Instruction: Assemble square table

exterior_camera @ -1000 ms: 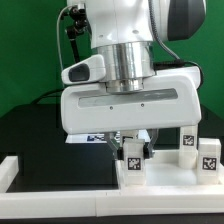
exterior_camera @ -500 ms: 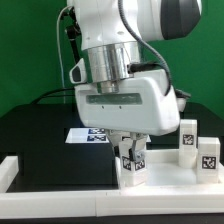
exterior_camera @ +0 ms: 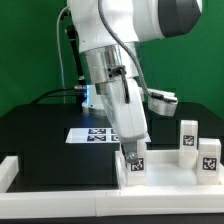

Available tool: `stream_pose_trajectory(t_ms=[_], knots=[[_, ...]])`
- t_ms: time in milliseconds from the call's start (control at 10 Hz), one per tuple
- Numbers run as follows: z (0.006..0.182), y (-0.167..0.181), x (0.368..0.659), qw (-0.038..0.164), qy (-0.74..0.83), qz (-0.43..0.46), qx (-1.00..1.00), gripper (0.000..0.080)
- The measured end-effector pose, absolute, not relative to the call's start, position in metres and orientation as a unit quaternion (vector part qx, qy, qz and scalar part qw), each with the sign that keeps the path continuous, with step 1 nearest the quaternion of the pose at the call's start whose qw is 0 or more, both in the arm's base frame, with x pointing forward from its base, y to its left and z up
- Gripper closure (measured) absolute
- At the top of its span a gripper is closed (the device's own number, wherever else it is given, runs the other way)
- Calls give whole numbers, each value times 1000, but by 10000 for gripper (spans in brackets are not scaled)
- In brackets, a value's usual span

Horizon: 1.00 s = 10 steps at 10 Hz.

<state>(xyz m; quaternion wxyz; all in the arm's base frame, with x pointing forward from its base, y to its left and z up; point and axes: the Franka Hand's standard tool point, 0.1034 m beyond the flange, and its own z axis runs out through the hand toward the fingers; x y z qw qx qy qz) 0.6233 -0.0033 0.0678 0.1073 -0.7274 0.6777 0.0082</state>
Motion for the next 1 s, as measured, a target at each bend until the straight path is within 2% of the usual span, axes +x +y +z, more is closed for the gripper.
stream_pose_trajectory(t_ms=[100, 200, 300, 400, 800, 1000], knots=[[67, -3, 623, 107, 667, 7, -737, 417], [67, -2, 623, 107, 659, 6, -745, 283], [68, 2, 623, 98, 572, -7, -814, 283], [69, 9, 624, 89, 498, -10, -863, 172], [70, 17, 623, 83, 379, -11, -922, 151], [70, 11, 625, 62, 179, -35, -981, 151]])
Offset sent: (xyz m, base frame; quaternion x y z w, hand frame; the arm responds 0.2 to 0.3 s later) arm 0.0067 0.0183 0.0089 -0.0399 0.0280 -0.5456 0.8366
